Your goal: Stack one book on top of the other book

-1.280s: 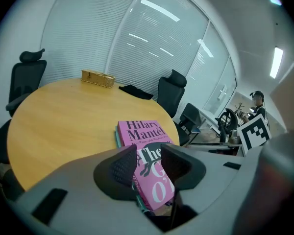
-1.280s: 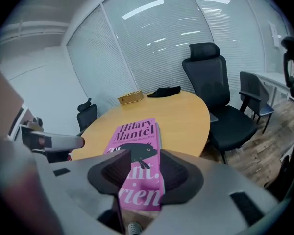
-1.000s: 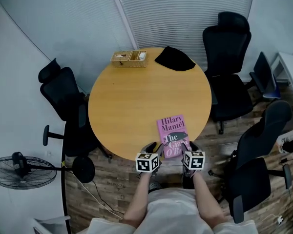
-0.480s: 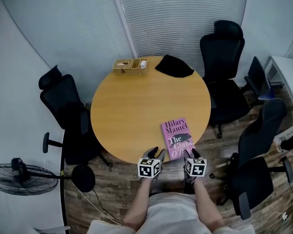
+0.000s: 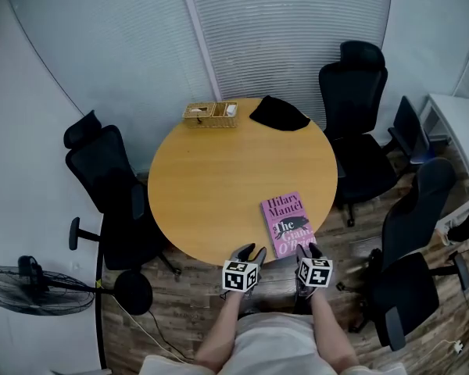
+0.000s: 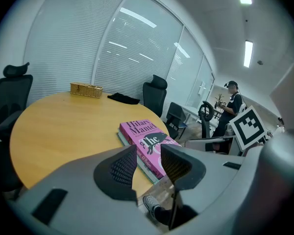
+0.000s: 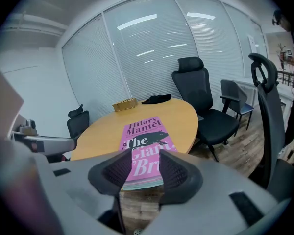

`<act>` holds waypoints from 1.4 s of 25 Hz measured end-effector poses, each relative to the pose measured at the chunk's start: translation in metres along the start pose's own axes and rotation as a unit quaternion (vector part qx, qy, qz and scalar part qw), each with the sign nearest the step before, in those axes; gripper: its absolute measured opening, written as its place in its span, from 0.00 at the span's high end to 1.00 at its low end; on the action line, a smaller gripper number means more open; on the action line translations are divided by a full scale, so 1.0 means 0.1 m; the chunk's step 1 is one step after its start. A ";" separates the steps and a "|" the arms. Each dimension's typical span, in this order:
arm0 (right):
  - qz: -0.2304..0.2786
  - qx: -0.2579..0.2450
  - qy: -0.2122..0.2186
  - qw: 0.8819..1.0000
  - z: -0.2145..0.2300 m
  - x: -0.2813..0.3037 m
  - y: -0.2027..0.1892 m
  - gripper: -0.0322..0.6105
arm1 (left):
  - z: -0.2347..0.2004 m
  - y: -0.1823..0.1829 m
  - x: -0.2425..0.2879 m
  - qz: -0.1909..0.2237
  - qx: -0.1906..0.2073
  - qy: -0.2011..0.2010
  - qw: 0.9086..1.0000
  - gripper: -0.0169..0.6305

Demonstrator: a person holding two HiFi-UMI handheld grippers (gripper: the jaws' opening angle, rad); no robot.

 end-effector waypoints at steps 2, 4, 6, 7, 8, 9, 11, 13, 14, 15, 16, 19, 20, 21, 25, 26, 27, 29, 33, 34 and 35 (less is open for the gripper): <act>0.001 -0.003 -0.001 1.000 0.00 -0.01 0.01 0.69 | 0.01 -0.04 0.00 -0.004 0.001 -0.002 1.000 0.71; 0.005 -0.005 0.003 1.000 0.00 -0.01 0.04 0.75 | 0.01 -0.04 0.01 -0.006 0.003 -0.001 1.000 0.71; 0.008 -0.006 0.006 1.000 -0.01 -0.01 0.06 0.81 | 0.01 -0.03 0.02 -0.005 0.004 0.001 1.000 0.75; 0.009 -0.005 0.007 1.000 -0.01 0.00 0.06 0.83 | 0.02 -0.02 0.02 -0.002 0.002 0.002 1.000 0.76; 0.009 -0.005 0.008 1.000 0.00 -0.01 0.05 0.86 | 0.03 -0.02 0.01 0.001 0.000 0.002 1.000 0.77; 0.009 -0.004 0.009 1.000 0.00 -0.01 0.03 0.87 | 0.04 -0.02 0.00 0.004 -0.002 0.003 1.000 0.79; 0.007 -0.005 0.010 1.000 0.01 -0.01 0.01 0.89 | 0.05 -0.03 -0.02 0.009 -0.005 0.005 1.000 0.84; 0.005 -0.005 0.013 1.000 0.01 -0.01 -0.01 0.90 | 0.06 -0.04 -0.04 0.012 -0.011 0.003 1.000 0.88; 0.004 -0.005 0.017 1.000 0.01 -0.01 -0.01 0.90 | 0.06 -0.05 -0.04 0.012 -0.015 0.002 1.000 0.89; 0.002 -0.005 0.022 1.000 0.00 0.00 -0.01 0.91 | 0.06 -0.06 -0.03 0.010 -0.020 0.002 1.000 0.89; -0.001 -0.005 0.027 1.000 -0.01 0.00 -0.01 0.91 | 0.06 -0.08 -0.03 0.009 -0.025 0.002 1.000 0.90; -0.006 -0.009 0.038 0.999 -0.03 0.01 0.00 0.92 | 0.06 -0.09 -0.03 0.008 -0.036 -0.003 0.999 0.93; -0.006 -0.010 0.039 0.999 -0.03 0.00 0.01 0.92 | 0.06 -0.08 -0.02 0.008 -0.038 -0.004 0.999 0.93; -0.005 -0.009 0.040 0.999 -0.03 -0.01 0.02 0.92 | 0.07 -0.08 -0.02 0.009 -0.040 -0.004 0.999 0.93; -0.002 -0.008 0.038 0.999 -0.01 -0.03 0.04 0.92 | 0.09 -0.05 -0.02 0.014 -0.041 -0.006 0.999 0.93; -0.002 -0.008 0.038 0.999 0.00 -0.04 0.03 0.92 | 0.09 -0.06 -0.01 0.015 -0.041 -0.007 0.999 0.93; -0.002 -0.008 0.038 0.999 0.01 -0.04 0.03 0.92 | 0.10 -0.06 0.00 0.014 -0.040 -0.008 0.999 0.93; -0.002 -0.007 0.037 0.999 0.04 -0.05 0.03 0.92 | 0.11 -0.06 0.01 0.014 -0.041 -0.010 0.999 0.93; -0.002 -0.005 0.035 0.999 0.08 -0.07 0.03 0.92 | 0.15 -0.06 0.04 0.012 -0.043 -0.014 0.999 0.93; -0.002 -0.005 0.034 0.999 0.09 -0.07 0.03 0.92 | 0.16 -0.06 0.05 0.011 -0.041 -0.015 0.999 0.93; -0.002 -0.005 0.034 0.999 0.10 -0.08 0.03 0.92 | 0.16 -0.06 0.05 0.011 -0.041 -0.017 0.999 0.93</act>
Point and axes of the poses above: the fingertips, and each gripper's own axes: x forward along the fingers, z to its right, y out of its top, the point moved 5 cm from there along -x, backward along the fingers, and after that the axes turned 6 degrees about x, right-handed, at the moved point
